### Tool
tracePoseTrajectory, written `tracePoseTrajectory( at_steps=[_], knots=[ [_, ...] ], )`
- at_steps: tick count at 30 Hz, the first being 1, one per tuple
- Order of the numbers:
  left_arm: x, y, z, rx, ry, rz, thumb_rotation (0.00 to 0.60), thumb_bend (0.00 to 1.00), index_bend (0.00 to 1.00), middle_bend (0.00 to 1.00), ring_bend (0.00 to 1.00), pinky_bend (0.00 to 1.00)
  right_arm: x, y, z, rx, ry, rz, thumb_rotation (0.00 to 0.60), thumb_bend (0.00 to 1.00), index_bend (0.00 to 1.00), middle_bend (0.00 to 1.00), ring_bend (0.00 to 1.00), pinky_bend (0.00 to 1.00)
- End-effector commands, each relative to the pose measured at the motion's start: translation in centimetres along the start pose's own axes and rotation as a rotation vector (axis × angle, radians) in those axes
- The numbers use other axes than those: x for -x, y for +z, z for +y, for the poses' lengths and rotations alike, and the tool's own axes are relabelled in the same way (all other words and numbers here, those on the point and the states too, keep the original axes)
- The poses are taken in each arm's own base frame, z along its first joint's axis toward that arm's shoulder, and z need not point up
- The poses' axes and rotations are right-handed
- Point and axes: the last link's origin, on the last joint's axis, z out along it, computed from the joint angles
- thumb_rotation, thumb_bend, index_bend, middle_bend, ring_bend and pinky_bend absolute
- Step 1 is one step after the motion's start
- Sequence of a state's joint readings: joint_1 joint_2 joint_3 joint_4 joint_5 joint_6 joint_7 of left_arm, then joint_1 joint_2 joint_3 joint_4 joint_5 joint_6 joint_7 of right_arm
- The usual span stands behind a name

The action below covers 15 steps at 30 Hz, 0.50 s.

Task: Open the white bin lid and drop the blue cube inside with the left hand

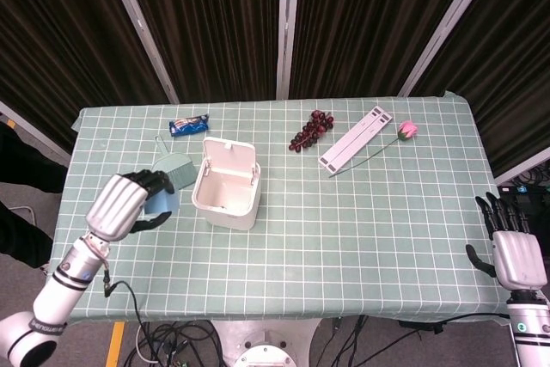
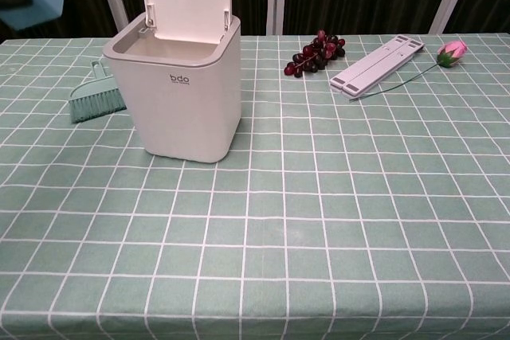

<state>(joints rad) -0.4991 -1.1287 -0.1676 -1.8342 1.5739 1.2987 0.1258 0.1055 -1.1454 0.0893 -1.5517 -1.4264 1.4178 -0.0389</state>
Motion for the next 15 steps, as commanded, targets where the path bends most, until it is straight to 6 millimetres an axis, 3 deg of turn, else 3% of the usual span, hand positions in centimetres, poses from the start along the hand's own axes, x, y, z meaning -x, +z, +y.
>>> tracePoseTrajectory(
  at_steps=[1, 8, 13, 15],
  knots=[
    [-0.4, 2.6, 2.2, 0.068, -0.047, 0.010, 0.600, 0.31, 0.50, 0.53, 0.46, 0.69, 0.1, 0.0, 0.1, 0.004, 0.004, 0.001, 0.600, 0.24, 0.00, 0.00, 0.00, 0.00],
    [2.0, 6.3, 6.8, 0.200, -0.089, -0.039, 0.600, 0.31, 0.50, 0.53, 0.46, 0.69, 0.4, 0.1, 0.6, 0.015, 0.014, -0.006, 0.600, 0.24, 0.00, 0.00, 0.00, 0.00],
    [3.4, 8.0, 7.4, 0.185, -0.075, -0.031, 0.600, 0.31, 0.48, 0.51, 0.45, 0.68, 0.5, 0.1, 1.0, 0.021, 0.020, -0.003, 0.600, 0.24, 0.00, 0.00, 0.00, 0.00],
    [3.7, 8.1, 7.2, 0.180, -0.054, -0.033, 0.600, 0.30, 0.46, 0.46, 0.40, 0.63, 0.5, 0.1, 1.2, 0.024, 0.022, 0.001, 0.600, 0.24, 0.00, 0.00, 0.00, 0.00]
  ],
)
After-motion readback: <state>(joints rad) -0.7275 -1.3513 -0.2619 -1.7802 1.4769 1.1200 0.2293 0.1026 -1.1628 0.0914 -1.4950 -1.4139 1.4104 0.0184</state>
